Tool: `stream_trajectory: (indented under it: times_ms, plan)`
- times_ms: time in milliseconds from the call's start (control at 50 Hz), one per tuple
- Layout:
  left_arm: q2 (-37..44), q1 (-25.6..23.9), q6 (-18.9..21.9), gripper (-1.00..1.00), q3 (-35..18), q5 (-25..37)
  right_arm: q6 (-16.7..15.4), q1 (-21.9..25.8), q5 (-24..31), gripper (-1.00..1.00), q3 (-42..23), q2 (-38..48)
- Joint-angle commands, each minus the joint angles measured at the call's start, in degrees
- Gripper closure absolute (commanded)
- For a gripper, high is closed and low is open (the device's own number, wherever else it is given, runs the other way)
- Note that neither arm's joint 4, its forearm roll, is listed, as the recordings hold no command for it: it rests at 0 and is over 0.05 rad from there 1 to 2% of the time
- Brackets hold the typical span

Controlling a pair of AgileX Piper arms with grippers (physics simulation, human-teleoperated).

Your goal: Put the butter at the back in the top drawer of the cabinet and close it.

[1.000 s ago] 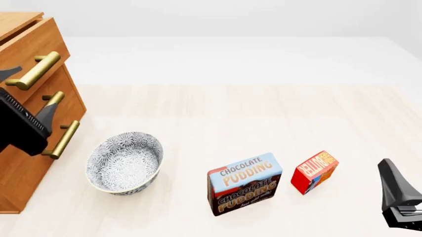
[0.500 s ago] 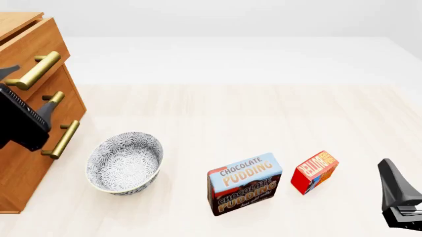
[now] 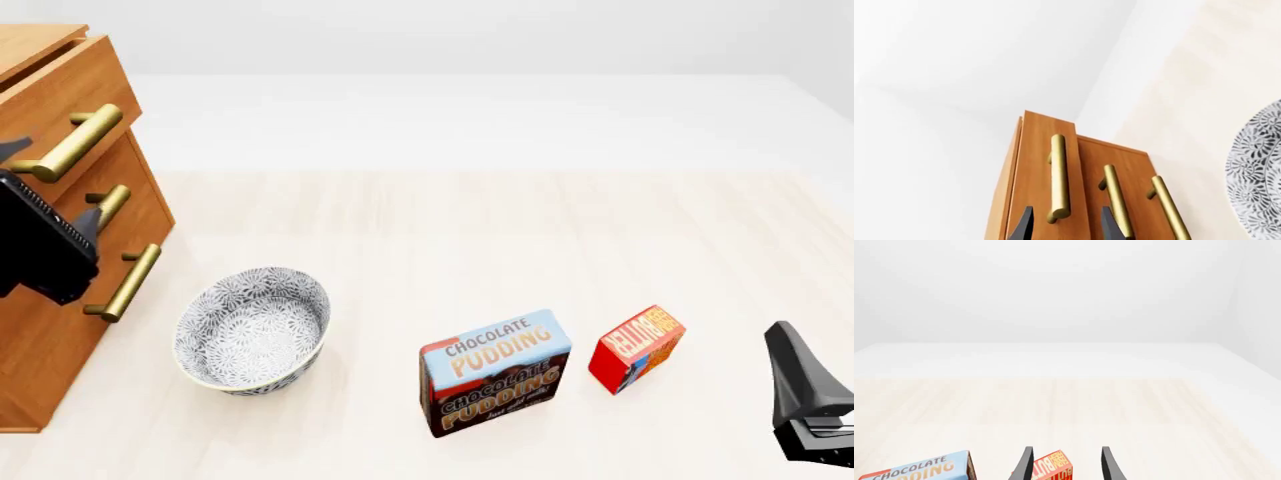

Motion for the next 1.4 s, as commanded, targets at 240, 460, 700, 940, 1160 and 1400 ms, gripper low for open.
stream_trajectory:
  times_ms: [240, 460, 700, 940, 1160, 1400]
  plan:
    - [3.15, 1.49, -0.06, -1.00, -0.59, -1.75, 0.00, 0.00, 0.00, -1.00, 0.00, 0.00]
    - [4.45, 1.94, -0.39, -1.00, -1.03, -2.53, 0.00, 0.00, 0.00, -1.00, 0.00, 0.00]
    - [5.92, 2.93, -0.30, -1.00, -1.68, -3.23, 0.00, 0.00, 0.00, -1.00, 0.00, 0.00]
    - [7.96, 3.55, -0.36, -1.00, -2.07, -4.72, 0.00, 0.00, 0.00, -1.00, 0.00, 0.00]
    - [9.53, 3.51, -0.55, -1.00, -2.24, -5.43, 0.00, 0.00, 0.00, -1.00, 0.00, 0.00]
    - [10.06, 4.10, -0.70, -1.00, -2.61, -5.61, 0.00, 0.00, 0.00, -1.00, 0.00, 0.00]
